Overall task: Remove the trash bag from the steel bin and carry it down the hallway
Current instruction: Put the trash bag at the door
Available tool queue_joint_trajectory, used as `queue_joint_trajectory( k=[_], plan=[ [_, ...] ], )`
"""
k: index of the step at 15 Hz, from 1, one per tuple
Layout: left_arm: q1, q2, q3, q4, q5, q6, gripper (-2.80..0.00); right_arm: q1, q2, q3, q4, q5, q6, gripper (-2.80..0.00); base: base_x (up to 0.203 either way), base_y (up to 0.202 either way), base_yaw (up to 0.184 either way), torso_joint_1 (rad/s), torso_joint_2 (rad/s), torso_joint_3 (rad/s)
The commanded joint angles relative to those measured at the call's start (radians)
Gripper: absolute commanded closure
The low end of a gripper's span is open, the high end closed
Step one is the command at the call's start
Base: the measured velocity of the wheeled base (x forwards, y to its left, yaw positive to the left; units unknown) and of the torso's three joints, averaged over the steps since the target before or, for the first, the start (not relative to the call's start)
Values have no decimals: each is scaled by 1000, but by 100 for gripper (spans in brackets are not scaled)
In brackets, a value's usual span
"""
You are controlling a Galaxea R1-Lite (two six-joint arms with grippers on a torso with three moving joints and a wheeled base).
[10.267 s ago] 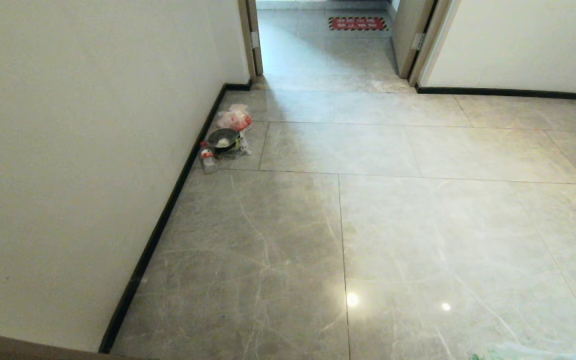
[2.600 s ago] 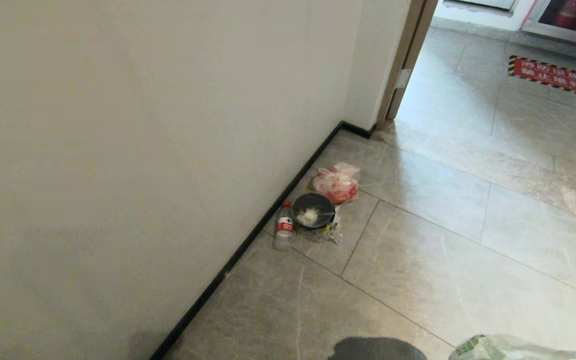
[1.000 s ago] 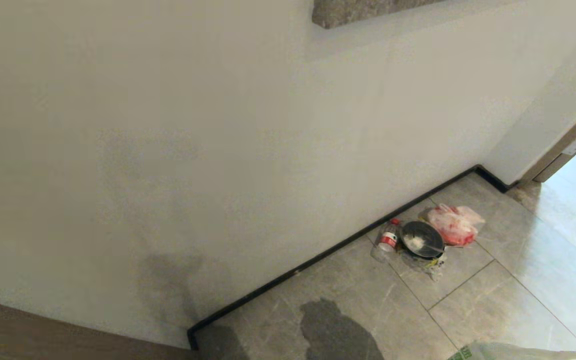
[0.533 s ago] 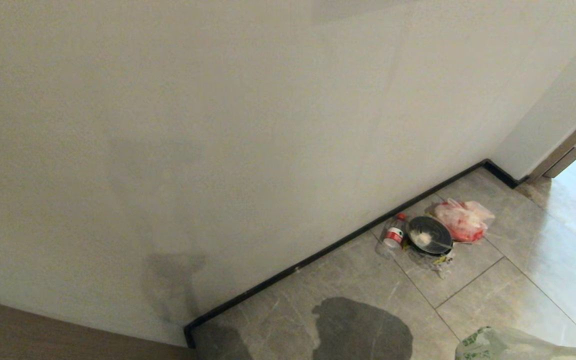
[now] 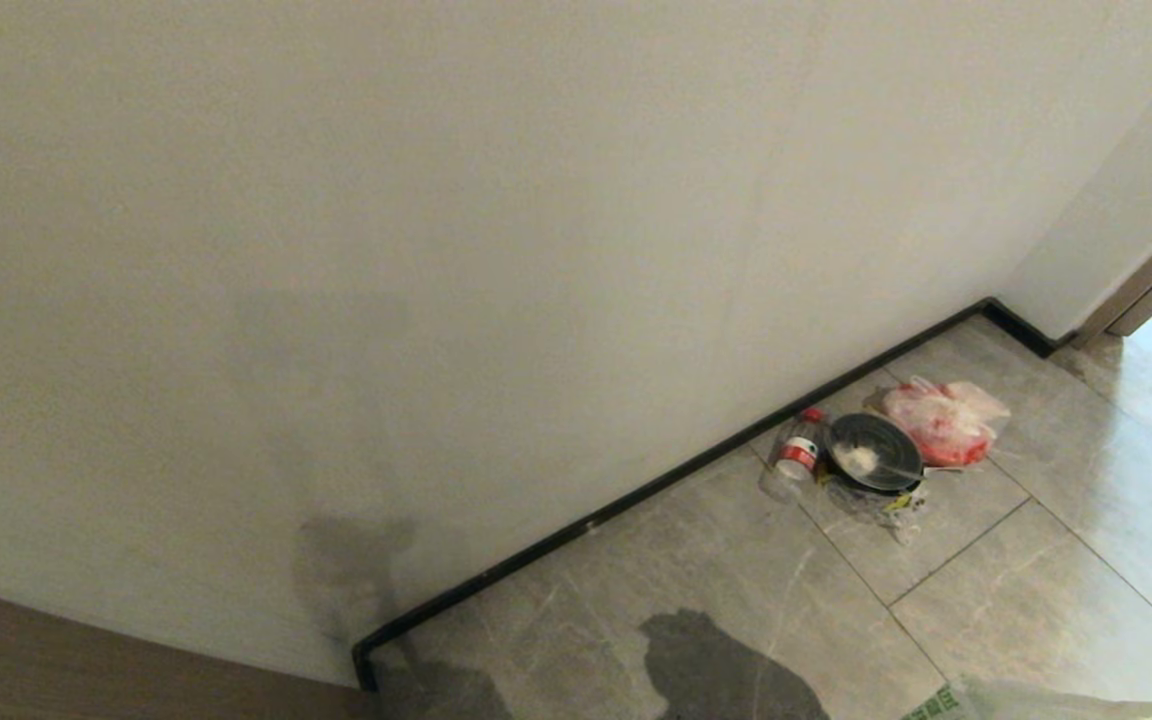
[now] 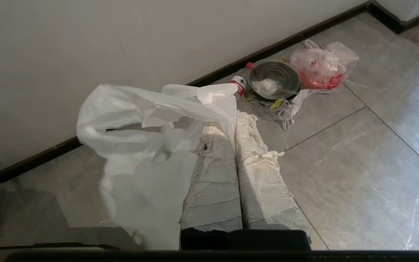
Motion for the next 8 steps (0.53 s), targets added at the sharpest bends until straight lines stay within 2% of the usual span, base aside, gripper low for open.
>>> queue_joint_trajectory(
  k=[1,8],
  plan=[
    [0,0,0,0,0,0,0,0,0,0,-1,0,0,0,0,0,0,1,92,98],
    [0,0,0,1,0,0,0,0,0,0,1,0,-4,0,0,0,0,1,15,17]
  ],
)
